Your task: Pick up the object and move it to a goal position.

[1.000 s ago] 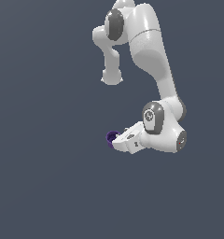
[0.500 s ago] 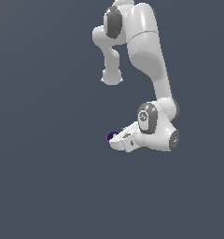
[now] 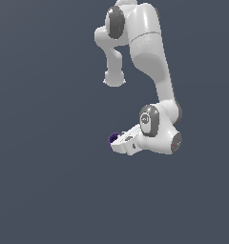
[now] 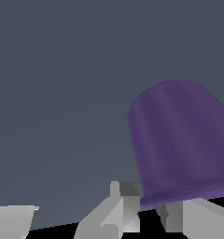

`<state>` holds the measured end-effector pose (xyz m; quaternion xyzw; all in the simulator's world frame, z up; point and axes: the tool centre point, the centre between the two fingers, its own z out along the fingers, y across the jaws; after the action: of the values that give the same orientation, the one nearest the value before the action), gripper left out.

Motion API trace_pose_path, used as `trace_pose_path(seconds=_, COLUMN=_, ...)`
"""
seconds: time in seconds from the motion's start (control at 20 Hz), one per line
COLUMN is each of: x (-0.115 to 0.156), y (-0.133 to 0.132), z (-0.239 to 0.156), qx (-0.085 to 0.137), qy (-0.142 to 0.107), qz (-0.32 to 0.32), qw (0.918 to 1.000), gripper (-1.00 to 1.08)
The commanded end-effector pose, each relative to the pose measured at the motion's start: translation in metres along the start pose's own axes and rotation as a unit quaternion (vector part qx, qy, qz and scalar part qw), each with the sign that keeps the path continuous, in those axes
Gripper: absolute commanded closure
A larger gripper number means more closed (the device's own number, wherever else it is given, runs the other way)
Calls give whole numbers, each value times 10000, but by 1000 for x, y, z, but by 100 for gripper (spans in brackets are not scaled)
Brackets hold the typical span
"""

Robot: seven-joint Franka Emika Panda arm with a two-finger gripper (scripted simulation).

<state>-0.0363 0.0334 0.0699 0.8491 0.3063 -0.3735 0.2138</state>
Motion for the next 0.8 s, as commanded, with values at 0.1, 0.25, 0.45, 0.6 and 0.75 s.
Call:
trace_pose_path(seconds=0.1, x=0, y=0, z=0, qx=1, qy=-3, qz=-1, qw=10000, gripper=108)
trace_pose_path(seconds=0.25, x=0, y=0, z=0, qx=-4, qy=8, qz=5, qw=10000, gripper=108)
trace_pose_path(seconds=0.45, x=0, y=3, z=2, qx=-33, qy=64, qz=41, qw=10000, gripper=108)
trace_pose_path(seconds=0.6, x=0, y=8, z=5, qx=-75, qy=144, qz=91, qw=9998, gripper=108)
trace_pose_path(seconds=0.75, x=0, y=14, z=9, qx=-133, qy=256, qz=163, qw=9995, gripper=108)
